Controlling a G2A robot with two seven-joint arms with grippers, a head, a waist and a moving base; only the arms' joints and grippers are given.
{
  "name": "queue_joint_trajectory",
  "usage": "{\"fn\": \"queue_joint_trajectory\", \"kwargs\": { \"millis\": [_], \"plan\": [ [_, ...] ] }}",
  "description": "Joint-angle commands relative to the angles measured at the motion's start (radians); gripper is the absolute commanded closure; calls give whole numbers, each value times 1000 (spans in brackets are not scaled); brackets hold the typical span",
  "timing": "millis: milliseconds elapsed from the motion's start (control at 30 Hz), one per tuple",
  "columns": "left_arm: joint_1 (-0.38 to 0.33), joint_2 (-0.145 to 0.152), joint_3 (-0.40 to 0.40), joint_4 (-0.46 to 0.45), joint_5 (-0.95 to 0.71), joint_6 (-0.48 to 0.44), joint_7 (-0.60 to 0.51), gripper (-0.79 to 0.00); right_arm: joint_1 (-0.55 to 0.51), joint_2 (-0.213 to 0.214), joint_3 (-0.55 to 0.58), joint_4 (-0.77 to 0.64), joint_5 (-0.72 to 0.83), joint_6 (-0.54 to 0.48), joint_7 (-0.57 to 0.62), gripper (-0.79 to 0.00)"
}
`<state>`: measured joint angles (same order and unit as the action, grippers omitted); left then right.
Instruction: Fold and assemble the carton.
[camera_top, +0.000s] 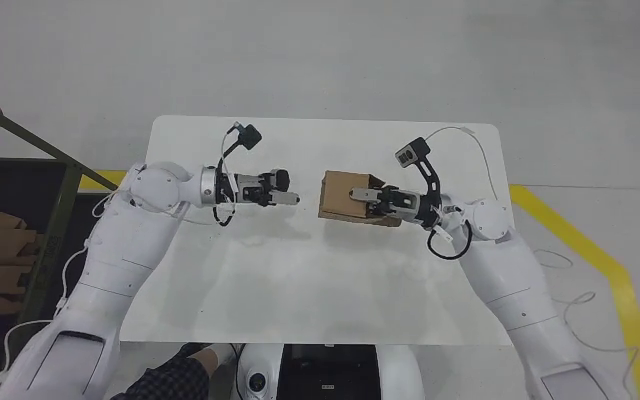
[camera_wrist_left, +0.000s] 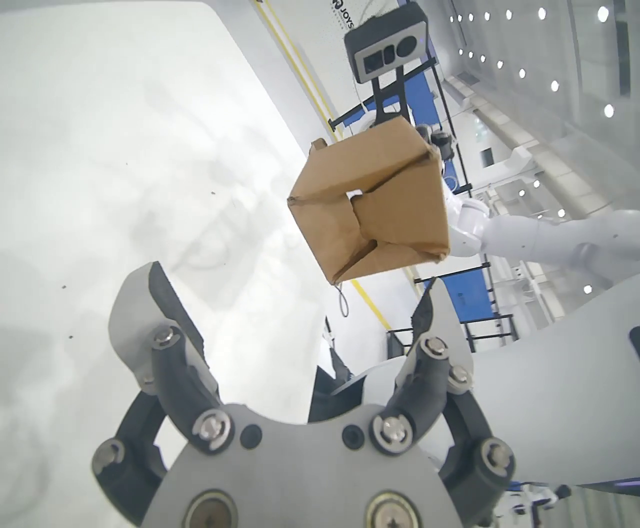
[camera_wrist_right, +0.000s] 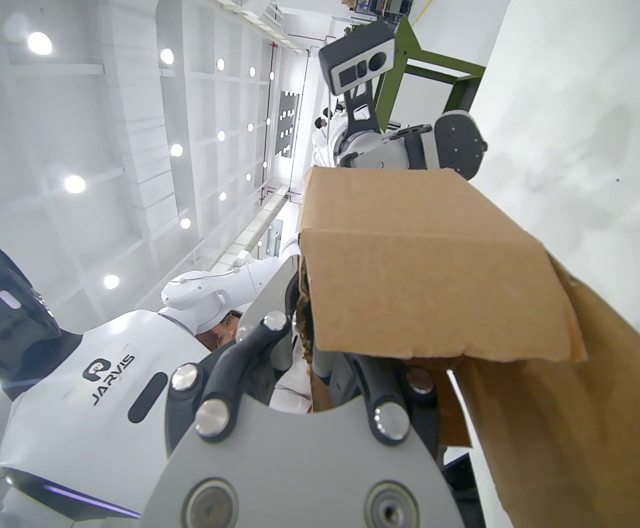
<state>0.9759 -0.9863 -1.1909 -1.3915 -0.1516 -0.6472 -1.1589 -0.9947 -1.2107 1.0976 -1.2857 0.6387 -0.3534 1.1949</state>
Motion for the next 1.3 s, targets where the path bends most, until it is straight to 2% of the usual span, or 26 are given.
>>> {"fn": "queue_joint_trajectory", "kwargs": {
  "millis": [0, 233, 467, 567, 1000, 1067, 1133, 1233, 1267],
  "plan": [
    [22, 6, -18, -33, 53, -47, 33, -785, 10, 1, 7, 14, 16, 24, 18, 0],
    [103, 21, -55, -165, 300, -203, 190, -785, 39, 7, 33, 50, 49, 94, 53, 0],
    [130, 14, -44, -219, 510, -272, 356, -785, 44, 7, 31, 58, 39, 125, 43, 0],
    [127, 10, -49, -228, 593, -295, 440, -785, 43, 7, 31, 58, 34, 118, 26, 0],
    [127, 10, -49, -228, 593, -295, 440, -785, 41, 7, 31, 57, 32, 120, 20, 0],
    [125, 10, -51, -233, 661, -263, 443, -785, 33, 8, 26, 42, 18, 137, 18, 0],
    [113, 8, -55, -218, 737, -282, 497, -785, 31, 8, 25, 47, 23, 149, 27, 0],
    [92, -1, -48, -176, 892, -365, 636, -785, 39, 7, 19, 67, 35, 158, 46, 0],
    [83, -4, -35, -176, 951, -365, 688, -785, 42, 6, 17, 75, 37, 156, 49, 0]
  ]
}}
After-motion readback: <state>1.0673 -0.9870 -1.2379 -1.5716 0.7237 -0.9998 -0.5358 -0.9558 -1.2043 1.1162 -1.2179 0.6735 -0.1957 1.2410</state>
